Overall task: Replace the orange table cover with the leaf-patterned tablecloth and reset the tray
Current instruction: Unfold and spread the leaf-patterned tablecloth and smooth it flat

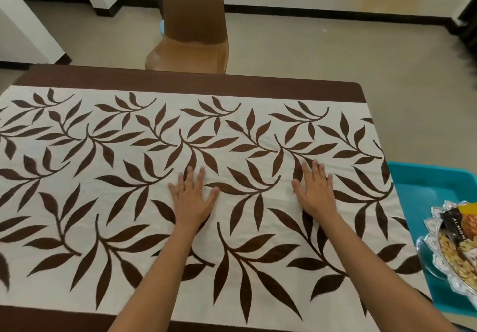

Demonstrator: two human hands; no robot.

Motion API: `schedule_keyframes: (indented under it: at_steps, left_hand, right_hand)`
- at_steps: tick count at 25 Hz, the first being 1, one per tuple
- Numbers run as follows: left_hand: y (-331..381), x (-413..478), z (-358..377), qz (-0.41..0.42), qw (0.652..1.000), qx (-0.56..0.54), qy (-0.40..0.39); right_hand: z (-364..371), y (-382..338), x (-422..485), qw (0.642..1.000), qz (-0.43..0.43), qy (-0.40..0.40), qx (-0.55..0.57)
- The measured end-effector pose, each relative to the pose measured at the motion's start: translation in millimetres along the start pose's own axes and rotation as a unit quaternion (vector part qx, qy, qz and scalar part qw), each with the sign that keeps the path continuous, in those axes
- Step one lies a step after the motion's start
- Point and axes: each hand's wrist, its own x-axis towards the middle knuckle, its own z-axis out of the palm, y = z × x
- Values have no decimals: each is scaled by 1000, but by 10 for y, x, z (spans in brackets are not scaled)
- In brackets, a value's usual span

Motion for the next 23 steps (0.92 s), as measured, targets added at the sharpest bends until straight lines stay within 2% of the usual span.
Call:
schedule_keyframes:
  at_steps: [5, 10, 15, 20, 23]
  left_hand:
    - [279, 512, 53, 10, 1000, 19, -5]
    - [368, 929, 17, 37, 995, -21, 90]
    - [440, 1524, 36, 21, 999, 21, 20]
    - [545, 1647, 62, 14, 999, 35, 21]
    - [502, 1538, 5, 24, 999, -18, 34]
  right_hand:
    - [44, 108, 316, 999, 2, 21, -34]
    - [-42, 149, 616, 995, 1, 94, 26]
    - [-110, 304, 1172, 997, 20, 77, -18]
    - [-122, 381, 1275, 996, 24, 88, -22]
    - [-148, 222, 1197, 995, 22, 92, -10]
